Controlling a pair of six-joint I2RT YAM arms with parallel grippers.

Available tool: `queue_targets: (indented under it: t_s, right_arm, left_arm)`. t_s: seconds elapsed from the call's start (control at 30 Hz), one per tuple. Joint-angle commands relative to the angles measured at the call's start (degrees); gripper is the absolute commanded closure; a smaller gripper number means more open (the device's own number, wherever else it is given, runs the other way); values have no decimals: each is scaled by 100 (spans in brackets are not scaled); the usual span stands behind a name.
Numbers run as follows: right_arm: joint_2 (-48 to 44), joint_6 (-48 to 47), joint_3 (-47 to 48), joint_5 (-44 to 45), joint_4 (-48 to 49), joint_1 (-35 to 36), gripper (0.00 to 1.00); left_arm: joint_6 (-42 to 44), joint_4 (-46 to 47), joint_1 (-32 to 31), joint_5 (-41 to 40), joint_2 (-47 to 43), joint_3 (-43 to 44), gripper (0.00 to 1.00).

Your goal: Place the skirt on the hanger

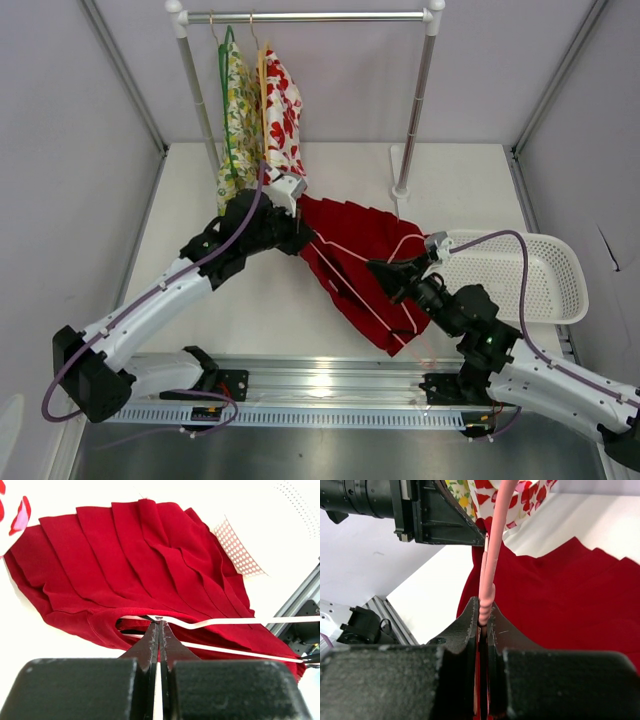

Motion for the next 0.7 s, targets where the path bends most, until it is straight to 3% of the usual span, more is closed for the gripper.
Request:
queue_targets:
  t_s: [0.0,0.23,0.67]
  right_arm:
    - [94,98,444,-560,551,95,100]
    - [918,2,954,-938,630,139,100]
    - [1808,563,173,-1026,1667,191,100]
  left_arm:
    - [83,-85,-519,420,-96,395,100]
    - [522,-604,-1195,367,53,694,100]
    - [-321,-77,-1258,-1433,71,-448,100]
